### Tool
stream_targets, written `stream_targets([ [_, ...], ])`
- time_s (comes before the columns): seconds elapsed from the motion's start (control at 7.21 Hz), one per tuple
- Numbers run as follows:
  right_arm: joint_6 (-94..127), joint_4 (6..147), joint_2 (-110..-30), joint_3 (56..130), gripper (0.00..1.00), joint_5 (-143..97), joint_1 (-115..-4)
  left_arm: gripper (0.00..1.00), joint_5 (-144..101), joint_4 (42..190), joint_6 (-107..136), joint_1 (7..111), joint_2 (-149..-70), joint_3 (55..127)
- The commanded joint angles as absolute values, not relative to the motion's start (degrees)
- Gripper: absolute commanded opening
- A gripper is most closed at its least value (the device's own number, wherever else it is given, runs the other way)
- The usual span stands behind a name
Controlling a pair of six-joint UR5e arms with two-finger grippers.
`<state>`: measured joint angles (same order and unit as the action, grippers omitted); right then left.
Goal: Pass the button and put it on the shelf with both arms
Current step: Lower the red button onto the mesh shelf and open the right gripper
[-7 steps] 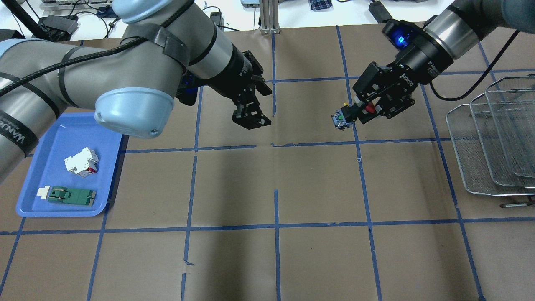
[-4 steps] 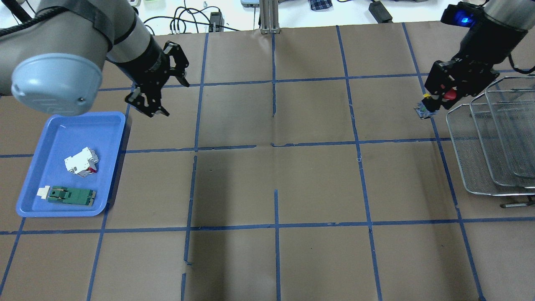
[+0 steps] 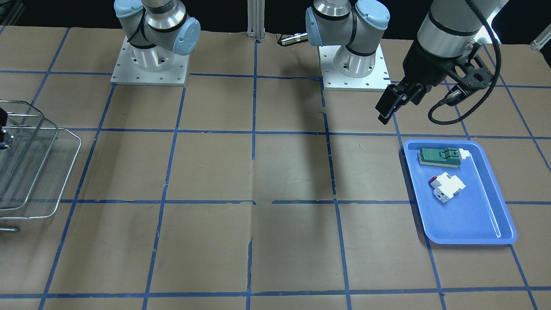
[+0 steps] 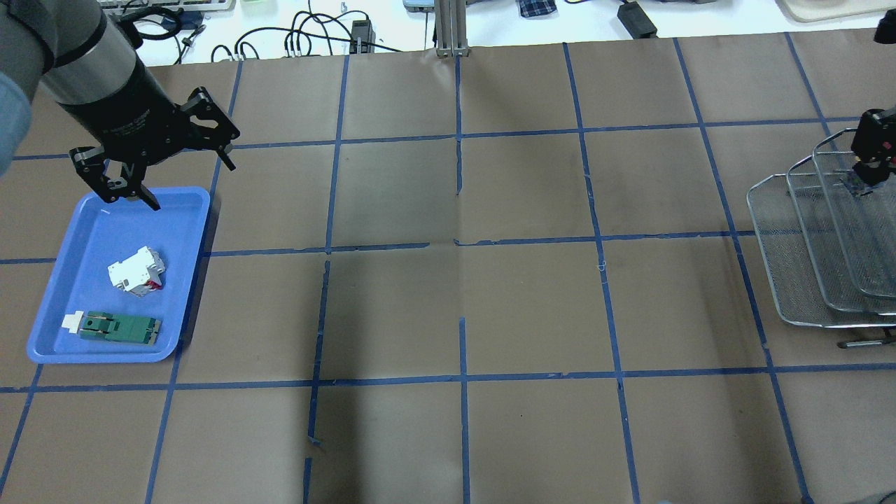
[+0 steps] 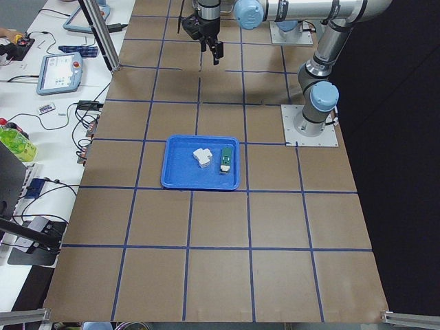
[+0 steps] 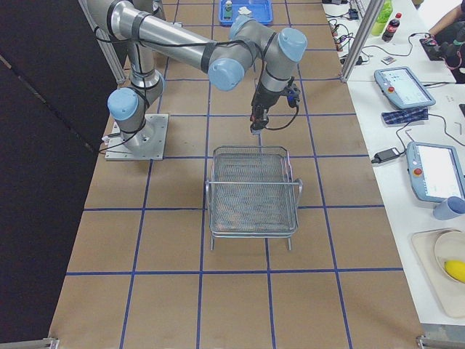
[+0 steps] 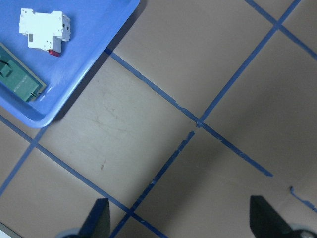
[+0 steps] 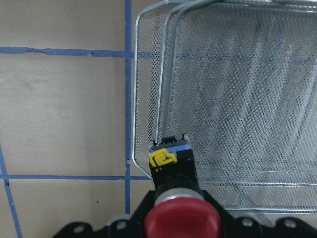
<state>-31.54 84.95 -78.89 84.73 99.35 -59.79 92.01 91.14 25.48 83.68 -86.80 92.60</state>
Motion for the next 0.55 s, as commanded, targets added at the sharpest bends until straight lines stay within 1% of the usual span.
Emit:
stream_targets([
  [0.0, -35.3, 89.2, -76.7, 87.1, 0.06, 100.7, -51.9, 1.00, 92.1, 93.1, 23.5, 82.6, -84.3, 93.5],
  [0.14, -35.2, 90.5, -76.6, 87.8, 0.06, 100.8, -51.3, 1.00, 92.4, 93.8, 21.9, 82.9, -85.2, 93.8],
  [0.28, -35.2, 90.9, -76.6, 88.7, 0.06, 100.7, -51.2, 1.00, 92.7, 93.5, 7.9, 82.9, -85.9, 93.8],
  [0.42, -35.1, 92.4, -76.6, 89.1, 0.19, 100.4, -51.2, 1.00, 92.8, 94.2, -3.3, 83.2, -85.4, 93.7],
])
